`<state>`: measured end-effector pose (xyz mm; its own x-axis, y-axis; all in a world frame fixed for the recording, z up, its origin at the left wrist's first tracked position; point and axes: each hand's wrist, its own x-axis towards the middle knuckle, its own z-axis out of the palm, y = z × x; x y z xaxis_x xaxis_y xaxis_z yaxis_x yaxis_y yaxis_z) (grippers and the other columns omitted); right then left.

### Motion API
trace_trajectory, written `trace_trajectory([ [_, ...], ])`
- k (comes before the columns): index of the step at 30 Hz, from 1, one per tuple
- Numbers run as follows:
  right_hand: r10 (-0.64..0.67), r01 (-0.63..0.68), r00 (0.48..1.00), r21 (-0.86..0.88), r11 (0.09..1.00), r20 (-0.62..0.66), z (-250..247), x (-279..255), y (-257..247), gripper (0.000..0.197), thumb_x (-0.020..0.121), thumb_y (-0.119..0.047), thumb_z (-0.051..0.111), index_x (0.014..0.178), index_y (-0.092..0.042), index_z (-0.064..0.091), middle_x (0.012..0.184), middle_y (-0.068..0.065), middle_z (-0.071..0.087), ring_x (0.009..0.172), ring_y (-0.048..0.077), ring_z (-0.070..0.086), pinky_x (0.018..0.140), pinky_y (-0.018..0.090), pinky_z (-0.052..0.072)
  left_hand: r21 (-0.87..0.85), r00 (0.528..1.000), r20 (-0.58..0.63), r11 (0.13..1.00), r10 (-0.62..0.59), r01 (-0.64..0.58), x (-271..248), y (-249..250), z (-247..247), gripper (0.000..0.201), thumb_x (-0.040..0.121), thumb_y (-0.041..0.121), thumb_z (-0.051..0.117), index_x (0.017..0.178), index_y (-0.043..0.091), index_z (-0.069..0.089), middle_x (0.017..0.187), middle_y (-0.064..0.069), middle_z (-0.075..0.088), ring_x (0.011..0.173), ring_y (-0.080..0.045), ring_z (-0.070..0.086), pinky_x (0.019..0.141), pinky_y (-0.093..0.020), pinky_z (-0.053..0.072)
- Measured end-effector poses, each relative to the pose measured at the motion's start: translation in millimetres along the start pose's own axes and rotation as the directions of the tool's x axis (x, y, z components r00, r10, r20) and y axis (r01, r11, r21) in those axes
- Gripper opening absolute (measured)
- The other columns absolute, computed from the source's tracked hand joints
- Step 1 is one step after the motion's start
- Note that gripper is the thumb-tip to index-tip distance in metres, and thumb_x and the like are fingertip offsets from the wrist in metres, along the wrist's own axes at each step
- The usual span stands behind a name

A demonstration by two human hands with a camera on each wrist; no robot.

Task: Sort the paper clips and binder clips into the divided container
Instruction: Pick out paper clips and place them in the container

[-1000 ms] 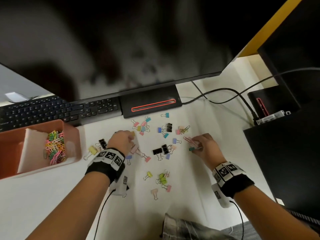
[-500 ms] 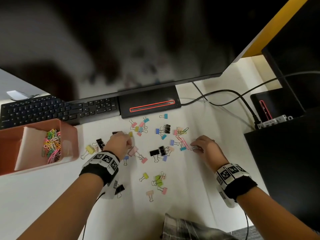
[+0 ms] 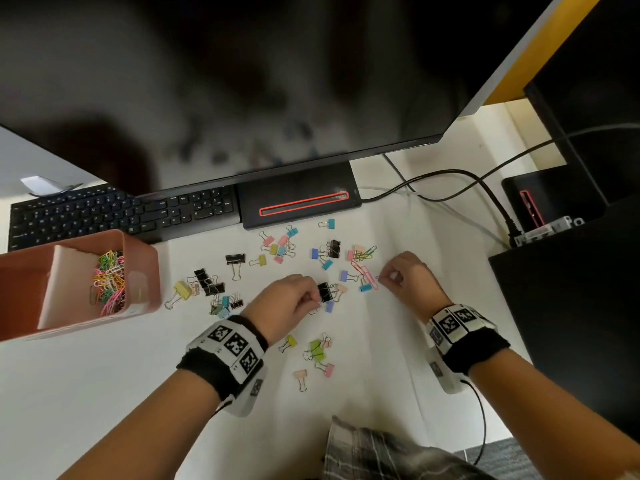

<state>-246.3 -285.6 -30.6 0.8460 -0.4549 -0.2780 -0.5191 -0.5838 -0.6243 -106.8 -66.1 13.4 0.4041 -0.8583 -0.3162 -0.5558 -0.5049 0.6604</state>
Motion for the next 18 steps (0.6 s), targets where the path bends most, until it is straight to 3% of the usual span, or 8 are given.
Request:
trace_trajectory([
  [3,0.031,-0.031,1.0,0.041,0.999,0.006,11.2,9.5,-14.6,0.009,0.079,-0.017,0.069,0.072,-0.019,0.064,0.095,-0.004,0.051,0.076,0.008,0.053,0.08,0.022,0.044,-0.016,1.0,-0.006,1.0,0.001,-0.001,5.8,8.9,15.9,0.005,0.088,0.019,0.057,0.089,0.015,0.06,0.085,0.007,0.052,0.074,-0.005,0.049,0.064,-0.003,0.034],
  [5,0.041,-0.042,0.999,0.016,0.999,0.022,21.9,13.1,-23.6,0.008,0.079,-0.013,0.068,0.072,-0.018,0.065,0.097,0.0,0.054,0.081,0.018,0.057,0.082,0.03,0.048,-0.027,0.999,-0.029,0.999,-0.018,0.017,12.6,14.0,20.4,0.004,0.088,0.017,0.057,0.089,0.015,0.06,0.085,0.006,0.052,0.073,-0.005,0.05,0.063,-0.005,0.034],
  [7,0.037,-0.037,0.999,-0.017,0.999,0.028,28.2,14.4,-28.0,0.009,0.077,-0.007,0.067,0.072,-0.015,0.066,0.091,0.003,0.058,0.078,0.023,0.06,0.078,0.037,0.051,-0.033,0.997,-0.063,0.999,-0.042,0.04,22.6,18.1,21.1,0.006,0.087,0.017,0.057,0.092,0.015,0.06,0.085,0.003,0.055,0.073,-0.01,0.053,0.065,-0.013,0.037],
  [9,0.075,-0.074,0.996,-0.019,0.997,0.056,27.1,14.1,-27.0,0.011,0.075,-0.006,0.068,0.072,-0.016,0.065,0.082,-0.001,0.058,0.077,0.024,0.062,0.077,0.036,0.052,-0.028,0.997,-0.063,0.998,-0.053,0.052,35.1,21.4,19.8,0.012,0.088,0.02,0.058,0.1,0.017,0.06,0.082,0.002,0.057,0.072,-0.012,0.054,0.068,-0.021,0.039],
  [14,0.16,-0.175,0.981,0.148,0.973,0.111,19.8,5.5,-16.2,0.022,0.073,-0.003,0.07,0.068,-0.021,0.059,0.069,-0.002,0.063,0.064,0.02,0.066,0.067,0.034,0.057,0.061,0.999,0.026,0.998,-0.038,0.036,66.8,25.5,25.9,0.032,0.09,0.018,0.054,0.121,0.023,0.056,0.097,-0.003,0.057,0.087,-0.017,0.053,0.079,-0.022,0.039],
  [18,0.194,-0.219,0.975,0.307,0.926,0.109,9.6,4.5,-10.5,0.017,0.074,-0.001,0.071,0.079,-0.015,0.064,0.066,-0.003,0.061,0.065,0.017,0.061,0.068,0.024,0.052,0.207,0.996,0.086,0.978,-0.032,0.014,80.3,31.3,34.0,0.032,0.091,0.02,0.051,0.123,0.024,0.056,0.107,-0.005,0.061,0.1,-0.024,0.054,0.091,-0.036,0.044],
])
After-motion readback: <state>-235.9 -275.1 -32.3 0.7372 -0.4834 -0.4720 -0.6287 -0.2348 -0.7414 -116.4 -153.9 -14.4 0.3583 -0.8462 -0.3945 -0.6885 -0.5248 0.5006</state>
